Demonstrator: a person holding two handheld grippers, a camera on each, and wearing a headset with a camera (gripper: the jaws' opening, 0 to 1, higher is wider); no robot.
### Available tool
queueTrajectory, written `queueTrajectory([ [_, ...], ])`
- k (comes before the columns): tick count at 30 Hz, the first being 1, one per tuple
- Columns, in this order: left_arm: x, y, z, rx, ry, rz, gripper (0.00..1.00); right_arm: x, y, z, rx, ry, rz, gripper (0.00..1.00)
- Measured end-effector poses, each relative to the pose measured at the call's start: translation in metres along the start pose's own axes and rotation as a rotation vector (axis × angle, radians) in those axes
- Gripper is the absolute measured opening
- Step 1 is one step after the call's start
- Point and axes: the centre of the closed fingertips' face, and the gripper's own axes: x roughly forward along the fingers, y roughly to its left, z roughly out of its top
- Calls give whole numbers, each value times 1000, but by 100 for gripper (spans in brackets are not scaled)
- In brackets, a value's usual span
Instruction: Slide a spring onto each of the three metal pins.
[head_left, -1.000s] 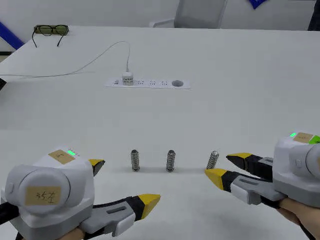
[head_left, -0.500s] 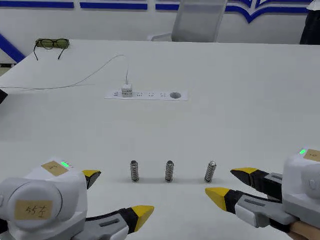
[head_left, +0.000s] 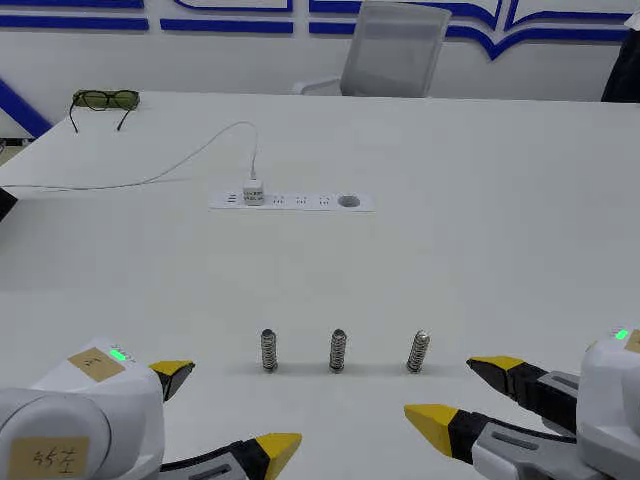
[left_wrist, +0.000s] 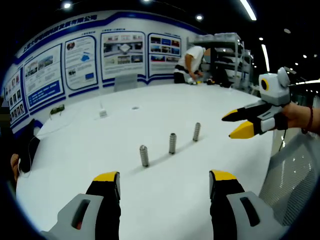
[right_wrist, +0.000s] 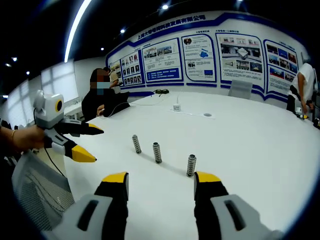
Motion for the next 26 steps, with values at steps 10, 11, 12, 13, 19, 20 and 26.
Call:
queueTrajectory([
  [10, -5, 4, -3, -13, 5, 18, 75, -4, 2, -1, -1, 11, -3, 64],
  [11, -5, 5, -3, -11, 6, 22, 75, -4, 3, -1, -4, 14, 2, 66],
  [12, -6, 5, -4, -7, 11, 23, 76, -5, 4, -1, -4, 16, 5, 67],
  [13, -6, 4, -4, -8, 14, 23, 76, -5, 5, -2, -7, 19, 6, 67],
  [19, -9, 4, -7, -13, 18, 27, 77, -8, 7, -2, -1, 18, 7, 69],
  [20, -9, 4, -7, -14, 17, 27, 77, -9, 7, -2, -1, 18, 5, 69],
  [26, -11, 2, -5, -19, 9, 22, 80, -11, 7, -3, -6, 22, 2, 73],
])
